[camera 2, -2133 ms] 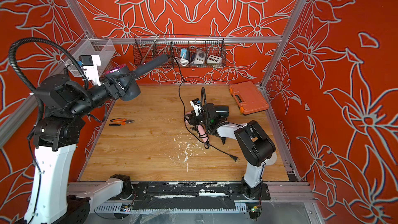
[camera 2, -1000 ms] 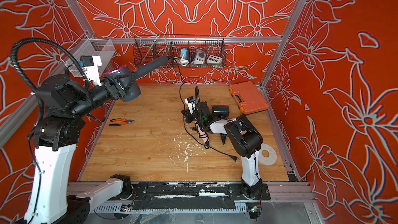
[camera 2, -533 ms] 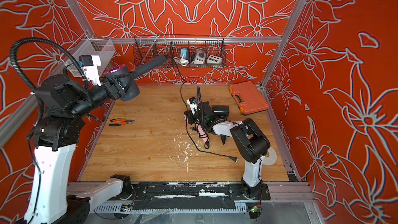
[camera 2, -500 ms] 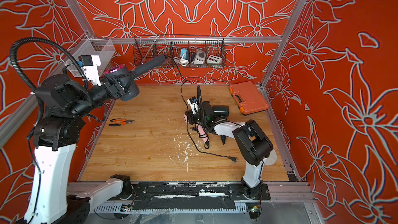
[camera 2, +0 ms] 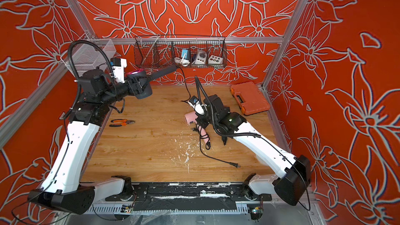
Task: Wrap the cord around the hair dryer
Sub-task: Wrap the power cord around the hair dryer.
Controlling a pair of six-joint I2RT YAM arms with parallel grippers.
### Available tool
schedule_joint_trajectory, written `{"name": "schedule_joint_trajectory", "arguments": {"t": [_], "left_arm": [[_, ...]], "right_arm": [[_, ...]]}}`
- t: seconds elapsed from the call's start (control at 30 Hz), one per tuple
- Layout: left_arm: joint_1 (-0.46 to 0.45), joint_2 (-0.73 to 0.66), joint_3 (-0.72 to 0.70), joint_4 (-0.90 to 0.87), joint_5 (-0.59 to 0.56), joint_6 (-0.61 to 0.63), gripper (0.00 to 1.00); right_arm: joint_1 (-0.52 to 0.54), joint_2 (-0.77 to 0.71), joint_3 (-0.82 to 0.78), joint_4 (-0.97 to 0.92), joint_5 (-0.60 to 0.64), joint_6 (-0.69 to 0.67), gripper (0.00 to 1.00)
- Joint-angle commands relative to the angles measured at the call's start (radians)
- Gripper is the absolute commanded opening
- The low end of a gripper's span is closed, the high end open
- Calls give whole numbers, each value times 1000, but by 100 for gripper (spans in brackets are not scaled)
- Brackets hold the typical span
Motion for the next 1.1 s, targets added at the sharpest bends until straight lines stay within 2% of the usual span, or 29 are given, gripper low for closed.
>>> {"name": "schedule_joint_trajectory", "arguments": {"t": [0.0, 0.1, 0.2, 0.27, 0.3, 0.43, 0.57, 0.67, 0.8, 0.97, 1.07], "left_arm": [[6, -25, 11, 106, 35, -24, 0], [6, -23, 8, 110, 38, -31, 0], [6, -21, 11, 120, 51, -37, 0], [7, -20, 19, 128, 71, -39, 0], [6, -18, 21, 130, 83, -40, 0], [2, -16, 23, 142, 164, -64, 0], [-13, -11, 19, 141, 212, -85, 0], [-23, -12, 20, 146, 243, -103, 0], [-28, -15, 35, 147, 256, -113, 0], [-31, 0, 85, 129, 259, -122, 0], [-31, 2, 99, 124, 258, -133, 0]], "right_arm": [[4, 85, 124, 86, -42, -106, 0], [9, 224, 229, 98, -139, -123, 0], [45, 332, 285, 84, -164, -128, 0], [65, 376, 292, 53, -159, -136, 8], [68, 385, 283, 50, -157, -137, 13], [68, 372, 242, 11, -94, -179, 49], [68, 329, 256, -34, -63, -258, 68], [68, 309, 270, -19, -133, -292, 72], [99, 322, 255, 75, -316, -303, 73], [196, 396, 260, 139, -387, -357, 74], [251, 457, 277, 170, -381, -346, 74]]}}
